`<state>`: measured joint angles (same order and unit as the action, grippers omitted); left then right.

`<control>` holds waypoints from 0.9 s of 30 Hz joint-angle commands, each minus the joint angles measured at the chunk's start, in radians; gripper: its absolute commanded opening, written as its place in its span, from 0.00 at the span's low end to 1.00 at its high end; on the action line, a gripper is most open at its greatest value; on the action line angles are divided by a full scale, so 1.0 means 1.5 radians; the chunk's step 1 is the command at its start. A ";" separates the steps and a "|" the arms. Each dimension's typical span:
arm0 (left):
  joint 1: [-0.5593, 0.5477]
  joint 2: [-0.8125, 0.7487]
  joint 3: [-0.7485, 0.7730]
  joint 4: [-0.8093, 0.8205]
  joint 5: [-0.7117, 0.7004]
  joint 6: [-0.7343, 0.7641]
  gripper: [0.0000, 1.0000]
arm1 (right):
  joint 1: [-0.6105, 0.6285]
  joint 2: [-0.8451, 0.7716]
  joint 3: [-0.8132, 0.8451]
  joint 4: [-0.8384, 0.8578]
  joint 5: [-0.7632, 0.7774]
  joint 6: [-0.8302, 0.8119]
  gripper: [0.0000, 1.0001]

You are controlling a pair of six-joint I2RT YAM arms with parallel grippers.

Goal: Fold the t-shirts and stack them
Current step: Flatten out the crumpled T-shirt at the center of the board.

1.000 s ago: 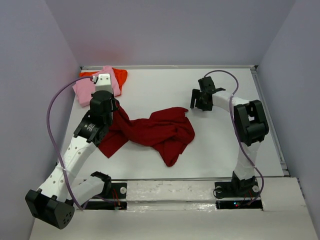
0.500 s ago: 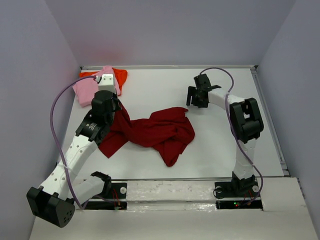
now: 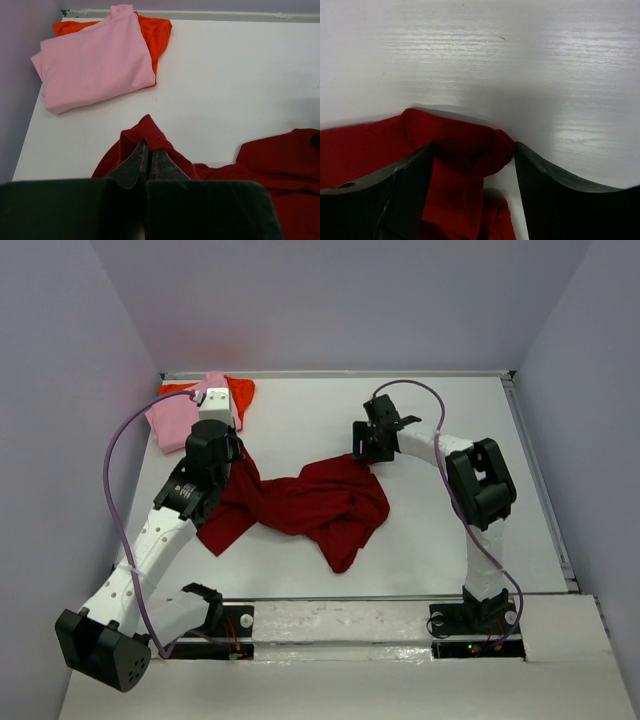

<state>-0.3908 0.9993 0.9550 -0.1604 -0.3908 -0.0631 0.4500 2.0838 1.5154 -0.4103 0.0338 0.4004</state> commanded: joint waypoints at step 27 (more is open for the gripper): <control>-0.025 -0.057 -0.016 0.033 -0.037 0.015 0.00 | -0.006 -0.189 -0.037 -0.026 0.138 -0.064 0.00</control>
<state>-0.4179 0.9722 0.9310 -0.1547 -0.4023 -0.0578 0.4438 1.9930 1.4715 -0.4412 0.1375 0.3489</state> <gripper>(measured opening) 0.037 0.033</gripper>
